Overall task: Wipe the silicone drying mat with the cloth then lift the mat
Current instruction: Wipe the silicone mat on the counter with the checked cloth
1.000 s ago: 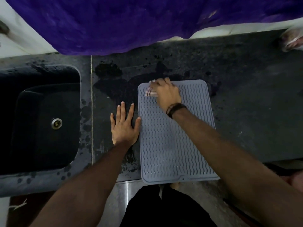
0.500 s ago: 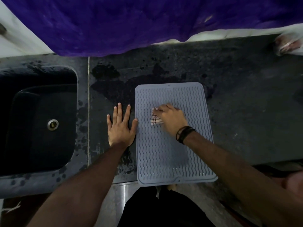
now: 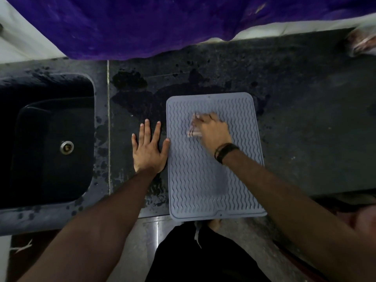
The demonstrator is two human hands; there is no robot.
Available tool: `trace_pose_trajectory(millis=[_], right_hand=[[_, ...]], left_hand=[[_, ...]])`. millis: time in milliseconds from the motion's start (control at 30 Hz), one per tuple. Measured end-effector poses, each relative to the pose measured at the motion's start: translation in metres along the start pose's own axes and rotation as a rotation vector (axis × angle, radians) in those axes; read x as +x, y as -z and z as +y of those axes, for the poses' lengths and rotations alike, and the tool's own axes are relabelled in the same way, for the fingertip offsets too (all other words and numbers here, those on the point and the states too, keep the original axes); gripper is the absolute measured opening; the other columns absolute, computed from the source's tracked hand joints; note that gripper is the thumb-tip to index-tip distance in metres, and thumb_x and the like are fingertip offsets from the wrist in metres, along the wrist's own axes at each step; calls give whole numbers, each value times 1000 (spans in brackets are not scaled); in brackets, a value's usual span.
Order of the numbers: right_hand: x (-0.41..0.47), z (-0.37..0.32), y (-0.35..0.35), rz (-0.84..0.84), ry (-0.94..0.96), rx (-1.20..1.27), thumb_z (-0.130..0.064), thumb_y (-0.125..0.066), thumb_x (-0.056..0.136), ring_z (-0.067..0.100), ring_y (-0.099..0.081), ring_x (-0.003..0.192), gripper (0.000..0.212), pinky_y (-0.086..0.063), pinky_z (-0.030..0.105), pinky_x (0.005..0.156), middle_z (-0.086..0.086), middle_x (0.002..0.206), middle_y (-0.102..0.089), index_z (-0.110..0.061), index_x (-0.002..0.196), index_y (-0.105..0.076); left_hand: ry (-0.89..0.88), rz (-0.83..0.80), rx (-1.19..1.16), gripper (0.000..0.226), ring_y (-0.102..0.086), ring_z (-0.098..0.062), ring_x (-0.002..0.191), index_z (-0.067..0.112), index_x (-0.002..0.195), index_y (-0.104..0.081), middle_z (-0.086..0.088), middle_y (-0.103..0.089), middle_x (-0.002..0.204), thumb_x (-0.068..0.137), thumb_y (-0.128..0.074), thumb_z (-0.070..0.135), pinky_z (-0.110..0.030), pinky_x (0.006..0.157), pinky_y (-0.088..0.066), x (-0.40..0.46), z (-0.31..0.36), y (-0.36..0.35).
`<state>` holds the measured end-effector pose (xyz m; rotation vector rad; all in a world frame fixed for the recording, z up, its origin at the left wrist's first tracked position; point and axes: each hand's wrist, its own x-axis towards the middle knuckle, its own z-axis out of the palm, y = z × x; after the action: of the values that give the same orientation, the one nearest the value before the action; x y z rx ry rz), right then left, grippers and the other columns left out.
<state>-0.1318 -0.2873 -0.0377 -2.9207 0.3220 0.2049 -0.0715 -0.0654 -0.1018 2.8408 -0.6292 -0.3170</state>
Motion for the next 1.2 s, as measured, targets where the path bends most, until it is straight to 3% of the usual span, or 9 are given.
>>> trace_pose_trajectory(millis=[133, 267, 367, 533, 800, 1000, 1100, 1200], right_hand=[[-61, -8, -7, 16, 54, 61, -2, -79, 60, 35, -54, 114, 62, -55, 49, 80, 9, 126, -61, -13, 119, -65], [-57, -5, 12, -55, 43, 94, -8, -67, 76, 27, -45, 125, 55, -50, 46, 91, 2, 132, -57, -21, 128, -59], [-15, -1, 31, 70, -7, 92, -4, -63, 77, 27, -44, 124, 56, -49, 45, 91, 2, 131, -56, -21, 130, -56], [16, -6, 16, -30, -24, -20, -6, -60, 82, 29, -39, 127, 52, -49, 43, 89, 6, 134, -50, -18, 132, -54], [-83, -13, -25, 115, 56, 76, -8, -81, 55, 34, -57, 110, 57, -55, 47, 75, 10, 121, -63, -10, 110, -68], [-105, -15, -5, 25, 6, 140, -7, -72, 69, 28, -56, 110, 44, -55, 44, 77, 5, 116, -64, -18, 111, -68], [-71, -9, 8, 105, -53, 131, -4, -66, 73, 28, -51, 115, 49, -53, 43, 80, 5, 121, -60, -20, 119, -64], [-40, -7, 10, 15, -89, 62, -5, -63, 78, 28, -42, 125, 54, -50, 44, 86, 5, 131, -53, -20, 130, -56]], left_hand=[[-2, 9, -22, 71, 6, -19, 159, 36, 165, -7, -2, 2, 173, 101, -13, 67, -50, 127, 3, -1, 1, 2], [-5, 21, -27, 72, 6, -19, 159, 35, 165, -9, -2, 1, 173, 101, -15, 66, -50, 128, 2, -1, 1, 3], [-9, 13, -22, 71, 6, -18, 159, 35, 165, -8, -2, 2, 173, 102, -15, 66, -49, 128, 2, 0, 0, 3], [4, 14, 0, 71, 6, -17, 159, 36, 165, -7, -1, 3, 173, 101, -13, 67, -48, 128, 2, 0, 0, 1], [0, 4, 10, 71, 4, -19, 159, 36, 165, -7, -2, 2, 173, 101, -14, 67, -48, 128, 2, -2, -2, 2], [1, -2, -1, 71, 6, -20, 159, 36, 165, -6, -2, 3, 173, 102, -15, 67, -49, 128, 3, -1, 1, 5], [-1, -10, 7, 68, 7, -19, 159, 35, 165, -5, -3, 4, 173, 104, -19, 64, -48, 128, 4, -1, 1, 5], [2, -7, 8, 68, 8, -19, 159, 36, 165, -5, -2, 5, 173, 104, -19, 65, -47, 128, 5, -1, 2, 5]])
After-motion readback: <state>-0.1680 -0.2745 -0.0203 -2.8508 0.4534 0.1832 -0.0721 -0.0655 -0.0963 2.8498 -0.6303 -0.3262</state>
